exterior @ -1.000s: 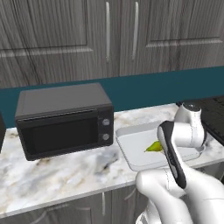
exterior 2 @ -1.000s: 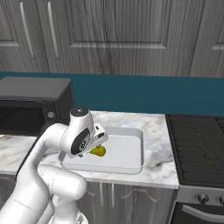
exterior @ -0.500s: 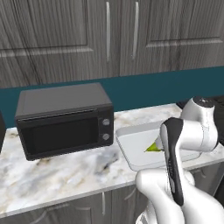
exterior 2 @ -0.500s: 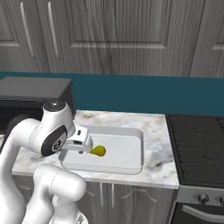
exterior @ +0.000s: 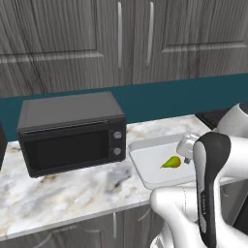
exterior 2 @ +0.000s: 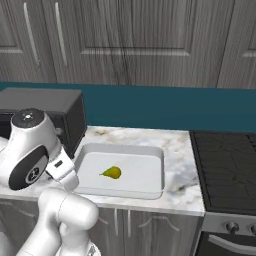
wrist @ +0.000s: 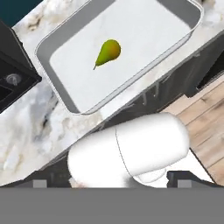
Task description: Pick the orange and pear from the fridge and place them inside the tupperware on the counter.
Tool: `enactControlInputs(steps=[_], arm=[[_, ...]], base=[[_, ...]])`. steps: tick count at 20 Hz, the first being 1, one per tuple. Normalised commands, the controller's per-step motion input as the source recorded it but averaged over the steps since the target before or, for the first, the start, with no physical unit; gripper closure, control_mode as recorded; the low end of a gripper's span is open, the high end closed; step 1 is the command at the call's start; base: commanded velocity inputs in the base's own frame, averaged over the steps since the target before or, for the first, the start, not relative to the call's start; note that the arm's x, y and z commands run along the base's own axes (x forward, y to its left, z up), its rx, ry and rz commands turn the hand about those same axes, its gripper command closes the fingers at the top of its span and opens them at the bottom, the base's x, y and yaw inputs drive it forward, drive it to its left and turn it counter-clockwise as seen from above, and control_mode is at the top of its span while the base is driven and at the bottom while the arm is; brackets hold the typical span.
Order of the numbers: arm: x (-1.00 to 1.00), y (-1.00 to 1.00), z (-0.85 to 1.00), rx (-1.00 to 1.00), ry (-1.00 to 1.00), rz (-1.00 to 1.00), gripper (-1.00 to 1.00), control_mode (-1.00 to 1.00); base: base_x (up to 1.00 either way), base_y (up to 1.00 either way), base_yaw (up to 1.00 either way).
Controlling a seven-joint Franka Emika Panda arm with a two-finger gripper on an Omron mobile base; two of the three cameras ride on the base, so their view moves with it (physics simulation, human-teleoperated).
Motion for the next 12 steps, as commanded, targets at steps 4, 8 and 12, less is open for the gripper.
enactControlInputs(steps=[4, 8, 12], arm=[[-0.38, 0.25, 0.24, -0.03, -0.32, -0.66, -1.0, -1.0], [-0.26, 0.0, 0.01, -0.02, -0.13, -0.07, -1.0, -1.0], [-0.5, -0.24, 0.0, 0.0, -0.06, 0.04, -1.0, -1.0]], base=[[0.0, 0.0, 0.0], [0.0, 0.0, 0.0], [0.0, 0.0, 0.0]])
